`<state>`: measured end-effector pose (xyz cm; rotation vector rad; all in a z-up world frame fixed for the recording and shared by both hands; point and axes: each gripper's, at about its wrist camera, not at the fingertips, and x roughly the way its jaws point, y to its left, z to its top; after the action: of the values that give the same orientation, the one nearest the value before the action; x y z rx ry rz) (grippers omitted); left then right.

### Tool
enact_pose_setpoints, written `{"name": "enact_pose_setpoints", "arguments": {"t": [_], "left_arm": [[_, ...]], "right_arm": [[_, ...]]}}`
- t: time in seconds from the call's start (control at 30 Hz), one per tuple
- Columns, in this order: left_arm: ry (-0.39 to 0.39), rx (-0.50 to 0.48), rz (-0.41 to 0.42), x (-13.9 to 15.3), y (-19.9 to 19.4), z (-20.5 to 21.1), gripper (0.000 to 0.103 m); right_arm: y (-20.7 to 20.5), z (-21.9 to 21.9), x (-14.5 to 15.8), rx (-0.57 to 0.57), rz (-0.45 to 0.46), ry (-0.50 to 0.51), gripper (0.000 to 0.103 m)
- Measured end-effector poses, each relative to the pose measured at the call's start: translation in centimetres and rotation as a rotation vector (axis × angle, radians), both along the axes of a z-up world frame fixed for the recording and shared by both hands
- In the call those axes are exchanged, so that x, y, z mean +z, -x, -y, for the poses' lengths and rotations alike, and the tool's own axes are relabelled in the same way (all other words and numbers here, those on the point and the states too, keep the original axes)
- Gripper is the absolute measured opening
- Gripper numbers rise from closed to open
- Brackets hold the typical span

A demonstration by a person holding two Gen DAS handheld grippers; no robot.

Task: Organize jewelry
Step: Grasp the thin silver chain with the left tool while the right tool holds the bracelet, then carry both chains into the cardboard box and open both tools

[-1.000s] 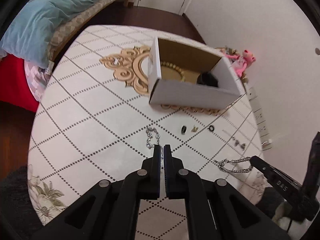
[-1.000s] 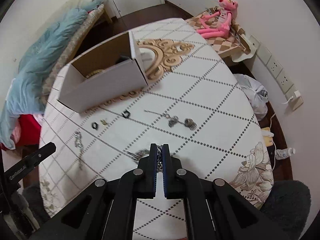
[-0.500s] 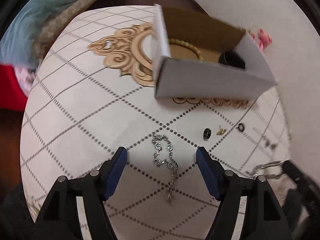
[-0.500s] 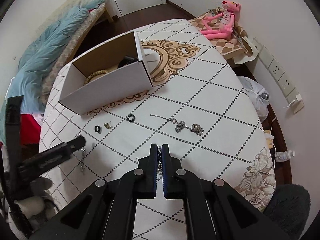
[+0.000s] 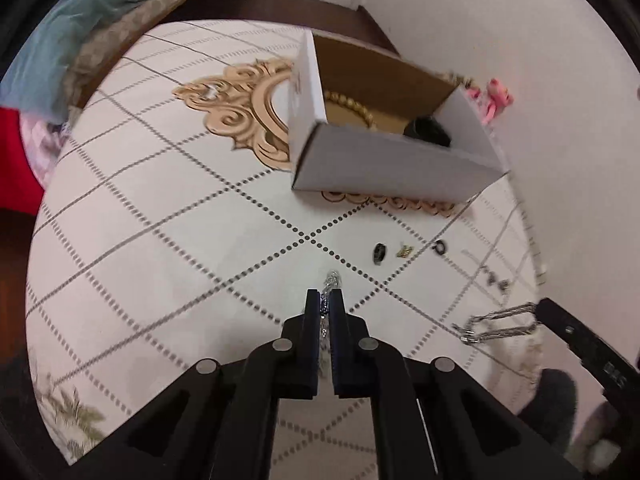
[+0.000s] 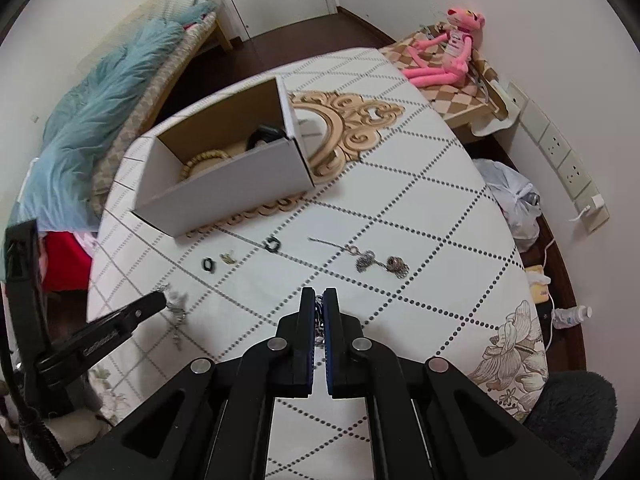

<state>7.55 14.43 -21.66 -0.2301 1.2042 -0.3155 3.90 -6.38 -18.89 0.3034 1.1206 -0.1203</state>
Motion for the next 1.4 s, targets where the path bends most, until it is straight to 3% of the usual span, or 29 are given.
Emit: {"name": "enact_pose_setpoints", "arguments": {"t": [0.2,0.47,0.63,0.8,0.97,1.3,1.4], "left_arm": [[0.059,0.006,0.058,3.6,0.7,-0.8,0.002],[0.112,0.004,0.075,5.4,0.2,-1.2,0.002],[0.152,-0.016,0.126,8.6,-0.5,-0.4,0.002],[0.196,-0.040,0.181,12.5,-2.6,0.4,0.002],[0.186,-0.059,0.227,15.0,-6.4,1.5,0.002],[0.134,-0.080,0.144,11.8,-13.6,2.8,0.002],[0.090,-0.026,0.098,10.4,-15.1,2.7,0.004]], "right_arm": [[-0.4,-0.7,2.4,0.031,0.043,-0.027,0.004],[-0.7,-1.1,4.2,0.040,0.074,-0.046,0.004],[-1.6,-1.2,6.0,0.058,0.100,-0.067,0.004],[-3.9,-1.5,9.2,0.091,0.150,-0.062,0.004],[-8.0,-1.8,11.7,0.126,0.185,-0.047,0.004],[-18.7,-2.8,9.9,0.211,0.099,0.000,0.004],[-21.0,-3.2,8.5,0.236,0.056,-0.004,0.004]]}}
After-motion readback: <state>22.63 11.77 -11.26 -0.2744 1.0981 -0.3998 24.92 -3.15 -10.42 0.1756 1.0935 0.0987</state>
